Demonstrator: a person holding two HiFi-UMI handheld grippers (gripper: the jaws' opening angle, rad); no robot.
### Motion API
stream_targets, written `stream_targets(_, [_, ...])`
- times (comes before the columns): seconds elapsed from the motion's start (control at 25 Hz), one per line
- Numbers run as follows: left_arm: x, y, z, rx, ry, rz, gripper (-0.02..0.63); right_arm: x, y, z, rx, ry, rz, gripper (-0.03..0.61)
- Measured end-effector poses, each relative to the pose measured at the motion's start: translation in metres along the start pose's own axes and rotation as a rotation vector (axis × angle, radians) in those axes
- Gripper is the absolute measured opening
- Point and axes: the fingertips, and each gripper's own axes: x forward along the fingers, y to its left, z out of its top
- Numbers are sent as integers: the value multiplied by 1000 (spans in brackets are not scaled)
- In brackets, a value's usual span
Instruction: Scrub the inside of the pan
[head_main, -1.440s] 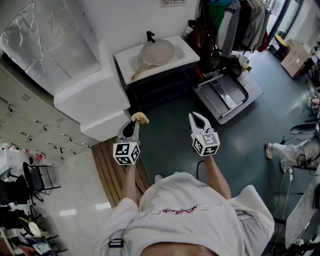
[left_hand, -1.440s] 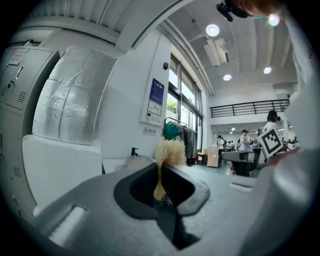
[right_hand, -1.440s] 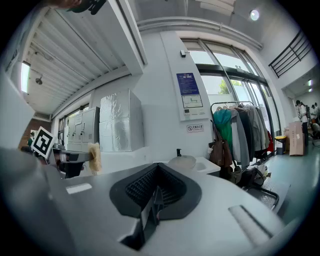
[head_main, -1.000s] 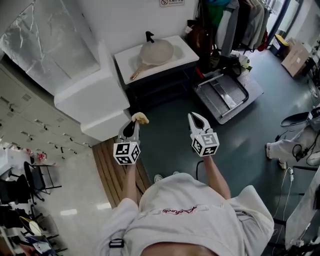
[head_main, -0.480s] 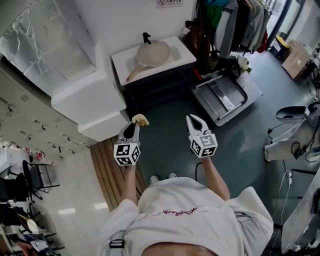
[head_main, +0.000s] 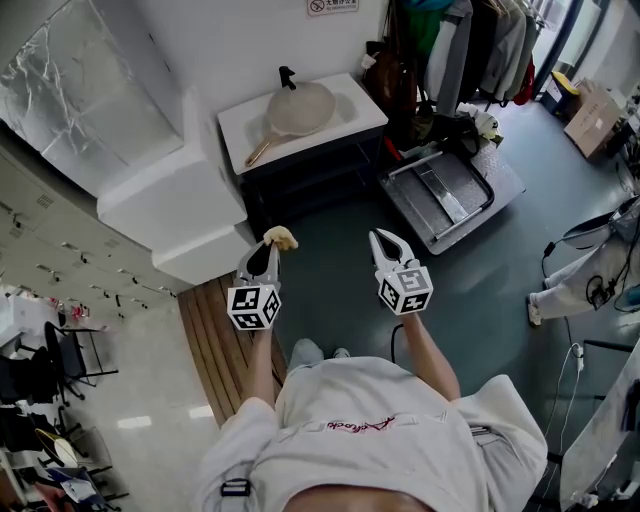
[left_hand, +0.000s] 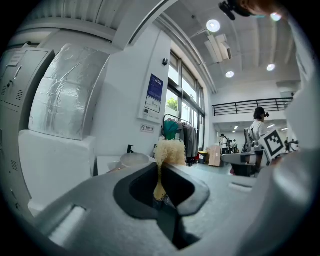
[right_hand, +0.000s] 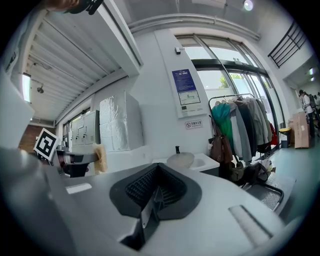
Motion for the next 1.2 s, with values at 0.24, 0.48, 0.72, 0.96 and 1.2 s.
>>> stream_targets(0.24, [14,3,0,1,3,2,21,12,-8,0,-17,2,3,6])
stream_targets(0.48, [29,12,1,7,5,5,21,29,-16,4,-7,-11,5,6])
stream_targets(0.72, [54,27,-2,0,9,-1,21,57,-24,3,0,-10,3,6])
stream_targets(0.96, [90,49,-3,-12,17,-15,21,94,-38,2,-1,7,-10,6])
stream_targets(1.2, [128,79,5,-22,9,-19,21,141,-49,11,-10,10,-18,6])
